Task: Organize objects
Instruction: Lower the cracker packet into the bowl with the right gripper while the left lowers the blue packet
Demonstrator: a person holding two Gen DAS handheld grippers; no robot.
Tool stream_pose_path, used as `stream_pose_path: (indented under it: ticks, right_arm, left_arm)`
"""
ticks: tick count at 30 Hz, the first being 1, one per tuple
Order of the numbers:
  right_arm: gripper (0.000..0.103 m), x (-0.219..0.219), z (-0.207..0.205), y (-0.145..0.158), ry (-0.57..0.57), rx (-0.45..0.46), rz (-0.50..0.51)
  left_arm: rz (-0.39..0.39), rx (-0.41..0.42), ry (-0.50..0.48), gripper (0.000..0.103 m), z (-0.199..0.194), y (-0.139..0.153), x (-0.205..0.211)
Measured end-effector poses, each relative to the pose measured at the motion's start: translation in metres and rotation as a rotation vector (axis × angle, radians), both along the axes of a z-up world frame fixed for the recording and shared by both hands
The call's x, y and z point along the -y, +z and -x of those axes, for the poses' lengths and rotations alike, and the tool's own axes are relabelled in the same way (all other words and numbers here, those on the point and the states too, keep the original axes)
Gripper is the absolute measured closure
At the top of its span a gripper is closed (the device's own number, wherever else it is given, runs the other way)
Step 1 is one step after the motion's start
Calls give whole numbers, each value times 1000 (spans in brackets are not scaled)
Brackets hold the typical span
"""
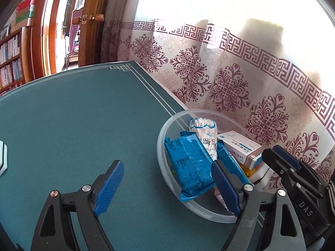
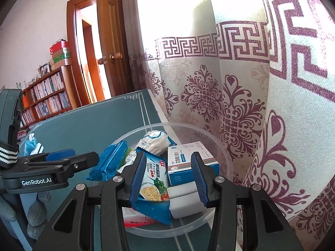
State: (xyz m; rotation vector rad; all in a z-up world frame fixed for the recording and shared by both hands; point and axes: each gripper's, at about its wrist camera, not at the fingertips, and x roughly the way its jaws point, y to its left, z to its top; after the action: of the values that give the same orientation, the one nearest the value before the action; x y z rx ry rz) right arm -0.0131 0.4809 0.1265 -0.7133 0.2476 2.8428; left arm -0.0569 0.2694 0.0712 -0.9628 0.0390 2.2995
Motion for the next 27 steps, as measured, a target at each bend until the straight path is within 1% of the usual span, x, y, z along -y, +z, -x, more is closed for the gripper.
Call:
stream_pose_path:
  ticks: [3, 6, 10, 18, 22, 24, 25, 27]
  right_arm:
    - [57, 2, 1, -1, 5, 6, 0]
    - [57, 4, 2, -2, 13, 12, -2]
    - [57, 6, 3, -3, 18, 12, -4]
    - [57, 7, 4, -6, 19, 21, 0]
    - [57, 8, 3, -6, 19, 21, 1]
    - [57, 9, 3, -6, 19, 21, -1]
    - [57, 10, 2, -6, 20, 21, -1]
    - [57, 12, 2, -5, 21, 20, -2]
  left_arm:
    - [10, -1, 41, 15, 4, -3, 10]
    - [48, 7, 64, 15, 10, -9, 7]
    - [93, 3, 55, 15, 13, -19, -3]
    - [168, -49, 41, 15, 11, -25, -18]
    - [157, -25, 37, 15, 11, -24, -14]
    - [150, -27, 39, 14, 9, -22, -11]
    - [149, -32, 40, 13, 7, -20, -10]
    - [149, -50, 42, 6, 3, -17, -7]
